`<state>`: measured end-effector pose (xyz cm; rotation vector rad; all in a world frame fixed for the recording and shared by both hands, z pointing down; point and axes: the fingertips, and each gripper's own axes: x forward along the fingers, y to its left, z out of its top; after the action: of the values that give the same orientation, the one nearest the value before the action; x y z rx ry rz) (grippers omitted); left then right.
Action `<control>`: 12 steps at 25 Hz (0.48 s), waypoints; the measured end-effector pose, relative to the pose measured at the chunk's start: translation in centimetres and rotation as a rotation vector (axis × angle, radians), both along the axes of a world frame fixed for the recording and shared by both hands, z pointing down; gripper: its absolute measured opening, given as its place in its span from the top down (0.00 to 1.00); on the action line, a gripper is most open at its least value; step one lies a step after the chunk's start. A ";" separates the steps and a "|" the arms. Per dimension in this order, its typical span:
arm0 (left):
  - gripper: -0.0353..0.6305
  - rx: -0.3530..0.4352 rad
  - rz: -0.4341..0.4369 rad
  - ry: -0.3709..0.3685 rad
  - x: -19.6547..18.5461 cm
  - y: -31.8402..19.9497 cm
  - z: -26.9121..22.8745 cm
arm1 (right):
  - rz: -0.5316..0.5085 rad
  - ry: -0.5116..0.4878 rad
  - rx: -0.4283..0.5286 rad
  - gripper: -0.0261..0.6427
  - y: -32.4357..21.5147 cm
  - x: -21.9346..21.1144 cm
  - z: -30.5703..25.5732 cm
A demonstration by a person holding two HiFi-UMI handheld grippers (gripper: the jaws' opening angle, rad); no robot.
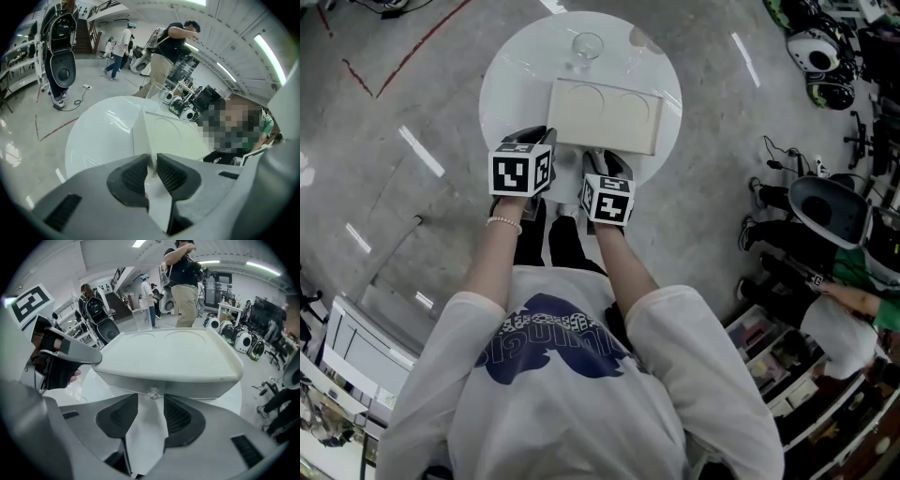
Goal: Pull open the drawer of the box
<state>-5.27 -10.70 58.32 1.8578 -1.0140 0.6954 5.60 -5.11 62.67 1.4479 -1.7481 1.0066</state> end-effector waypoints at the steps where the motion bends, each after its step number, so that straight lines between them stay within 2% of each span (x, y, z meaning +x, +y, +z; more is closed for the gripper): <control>1: 0.84 0.000 -0.002 0.003 0.0 0.0 0.0 | 0.008 -0.001 -0.007 0.71 -0.1 0.0 0.2; 12: 0.84 -0.008 -0.011 0.019 -0.3 0.1 0.0 | 0.102 -0.004 -0.045 0.81 -0.5 0.5 0.8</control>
<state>-5.56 -10.62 58.28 1.8471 -1.0073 0.6733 6.10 -5.62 63.48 1.5201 -1.6587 1.0954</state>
